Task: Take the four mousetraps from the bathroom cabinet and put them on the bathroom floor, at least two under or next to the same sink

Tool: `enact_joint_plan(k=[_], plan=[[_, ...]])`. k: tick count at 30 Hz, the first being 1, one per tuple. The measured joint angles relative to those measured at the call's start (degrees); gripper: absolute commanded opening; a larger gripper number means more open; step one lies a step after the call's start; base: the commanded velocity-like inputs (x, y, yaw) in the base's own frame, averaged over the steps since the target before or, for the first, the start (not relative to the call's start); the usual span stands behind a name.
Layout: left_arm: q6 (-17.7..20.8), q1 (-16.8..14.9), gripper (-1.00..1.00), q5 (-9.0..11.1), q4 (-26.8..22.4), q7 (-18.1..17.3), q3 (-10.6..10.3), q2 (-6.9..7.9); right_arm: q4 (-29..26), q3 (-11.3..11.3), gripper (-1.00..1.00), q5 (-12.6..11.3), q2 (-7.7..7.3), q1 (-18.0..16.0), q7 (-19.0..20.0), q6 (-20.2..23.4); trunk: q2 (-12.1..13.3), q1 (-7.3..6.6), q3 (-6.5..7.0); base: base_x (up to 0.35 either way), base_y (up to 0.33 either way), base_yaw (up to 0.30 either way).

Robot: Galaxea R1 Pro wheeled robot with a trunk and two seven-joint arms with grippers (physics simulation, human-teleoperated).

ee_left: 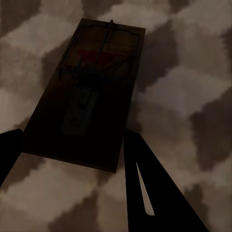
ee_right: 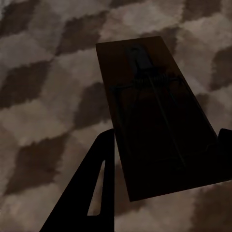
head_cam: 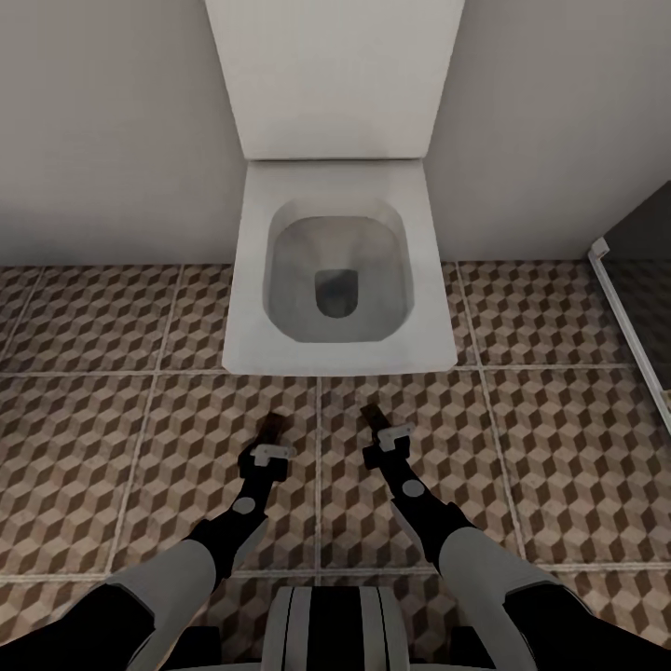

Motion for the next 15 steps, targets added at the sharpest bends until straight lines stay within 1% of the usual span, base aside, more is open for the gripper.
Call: enact_joint_plan(k=[11,15], plan=[[0.02,0.0,-1.0,0.0,-0.11,0.0,0.0,-0.06,0.0,0.0,-1.0,0.0,0.03,-0.01,0.0,0.0,0.0,0.0,0.0,0.0,0.0,0.0],[0.13,0.0,-1.0,0.0,-0.07,-0.01,0.01,-0.08,0.0,0.0,-1.0,0.0,0.05,0.02,-0.01,0.0,0.0,-0.01,0.0,0.086,-0.04,0.0]])
